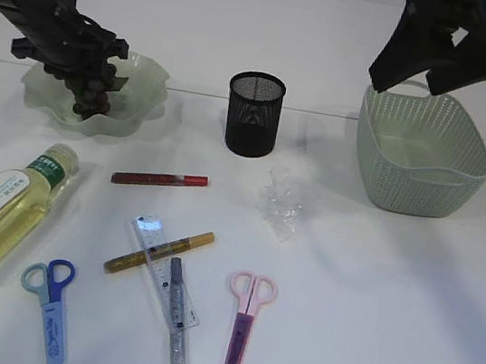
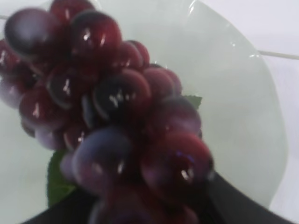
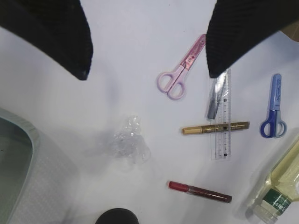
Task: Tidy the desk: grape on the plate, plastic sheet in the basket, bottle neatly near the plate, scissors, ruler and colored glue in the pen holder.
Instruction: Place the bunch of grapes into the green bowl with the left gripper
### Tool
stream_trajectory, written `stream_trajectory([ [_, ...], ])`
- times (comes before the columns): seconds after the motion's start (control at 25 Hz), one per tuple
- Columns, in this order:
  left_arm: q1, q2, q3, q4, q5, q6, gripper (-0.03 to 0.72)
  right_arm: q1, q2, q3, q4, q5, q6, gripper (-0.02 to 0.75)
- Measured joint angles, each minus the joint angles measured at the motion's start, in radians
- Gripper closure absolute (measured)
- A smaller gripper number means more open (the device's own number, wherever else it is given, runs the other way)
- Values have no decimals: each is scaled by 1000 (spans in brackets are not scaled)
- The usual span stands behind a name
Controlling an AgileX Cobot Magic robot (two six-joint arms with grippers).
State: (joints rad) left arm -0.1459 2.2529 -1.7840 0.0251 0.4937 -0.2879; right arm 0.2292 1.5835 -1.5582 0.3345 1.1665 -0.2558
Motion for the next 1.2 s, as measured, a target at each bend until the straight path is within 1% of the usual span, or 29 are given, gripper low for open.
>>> stream_trajectory([
  [0.16,0,0,0,-16,18,0,318,0,0,0,0,0,0,155],
  [0.32,0,0,0,-31,21,0,263,0,0,0,0,0,0,155],
  [0.6,0,0,-9,-35,55,0,245,0,0,0,0,-2,0,155],
  [0.76,0,2,-69,-35,142,0,245,0,0,0,0,-2,0,155],
  [1.04,0,2,-238,-31,426,6,246,0,0,0,0,-2,0,155],
  [1.2,0,2,-325,-35,612,39,246,0,0,0,-13,2,14,155],
])
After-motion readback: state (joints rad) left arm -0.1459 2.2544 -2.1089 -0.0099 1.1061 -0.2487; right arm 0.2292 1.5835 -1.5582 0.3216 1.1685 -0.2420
